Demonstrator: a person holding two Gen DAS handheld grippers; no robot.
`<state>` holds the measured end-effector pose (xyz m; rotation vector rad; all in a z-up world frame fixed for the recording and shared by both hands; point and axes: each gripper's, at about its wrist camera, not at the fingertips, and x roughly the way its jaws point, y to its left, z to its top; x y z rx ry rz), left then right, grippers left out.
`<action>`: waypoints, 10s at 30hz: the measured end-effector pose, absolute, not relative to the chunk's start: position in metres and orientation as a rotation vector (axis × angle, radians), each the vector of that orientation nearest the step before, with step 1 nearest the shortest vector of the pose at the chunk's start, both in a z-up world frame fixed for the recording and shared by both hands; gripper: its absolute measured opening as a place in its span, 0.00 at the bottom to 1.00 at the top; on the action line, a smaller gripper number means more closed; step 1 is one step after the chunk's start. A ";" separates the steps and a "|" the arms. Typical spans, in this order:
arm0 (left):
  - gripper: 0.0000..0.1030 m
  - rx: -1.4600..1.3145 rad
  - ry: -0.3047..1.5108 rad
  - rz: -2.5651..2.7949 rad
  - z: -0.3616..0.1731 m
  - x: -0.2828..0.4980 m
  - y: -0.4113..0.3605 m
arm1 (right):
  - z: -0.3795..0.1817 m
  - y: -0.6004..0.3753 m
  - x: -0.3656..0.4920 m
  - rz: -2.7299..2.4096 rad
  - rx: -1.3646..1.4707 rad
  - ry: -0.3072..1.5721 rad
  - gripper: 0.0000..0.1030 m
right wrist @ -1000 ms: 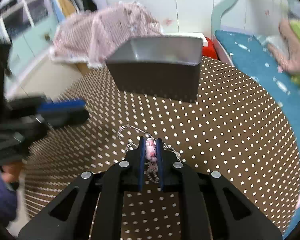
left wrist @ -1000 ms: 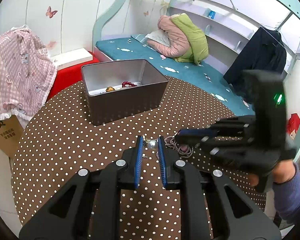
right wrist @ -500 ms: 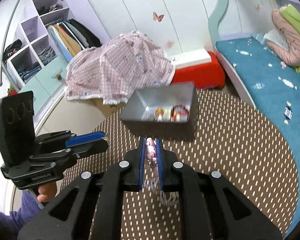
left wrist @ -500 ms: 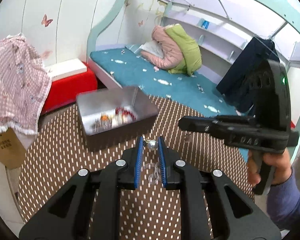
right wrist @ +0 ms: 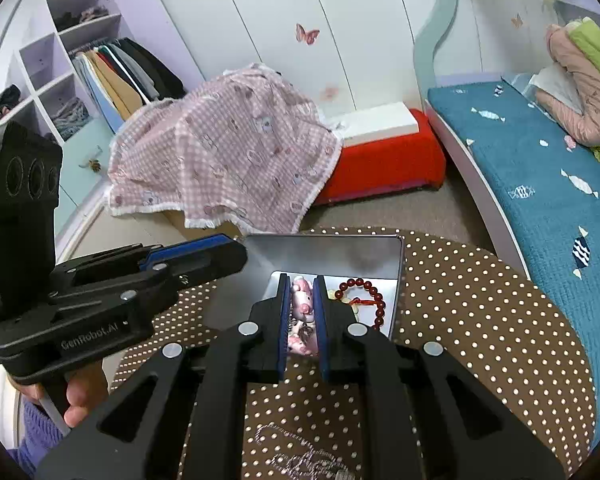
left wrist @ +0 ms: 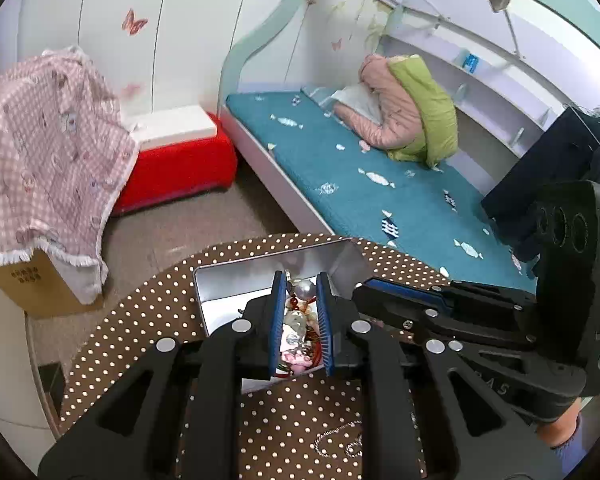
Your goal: Organize jewelry
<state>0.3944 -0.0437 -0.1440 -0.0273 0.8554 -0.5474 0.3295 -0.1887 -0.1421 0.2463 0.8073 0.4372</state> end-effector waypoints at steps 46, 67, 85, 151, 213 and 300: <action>0.68 0.254 0.880 -0.610 -0.227 0.266 -0.081 | -0.196 -0.238 0.198 0.286 0.072 0.898 0.56; 0.06 0.219 0.928 -0.594 -0.244 0.287 -0.072 | -0.211 -0.217 0.198 0.347 0.035 0.889 0.58; 0.06 0.195 0.939 -0.624 -0.241 0.276 -0.054 | -0.216 -0.178 0.220 0.405 -0.073 0.879 0.18; 0.19 0.259 0.920 -0.674 -0.231 0.281 -0.074 | -0.156 -0.233 0.213 0.413 0.128 0.758 0.10; 0.65 0.088 0.856 -0.501 -0.134 0.391 -0.038 | -0.144 -0.185 0.333 0.441 0.184 0.805 0.40; 0.94 0.069 0.209 -0.132 -0.034 0.039 -0.006 | -0.035 -0.166 0.032 0.094 -0.014 0.303 0.93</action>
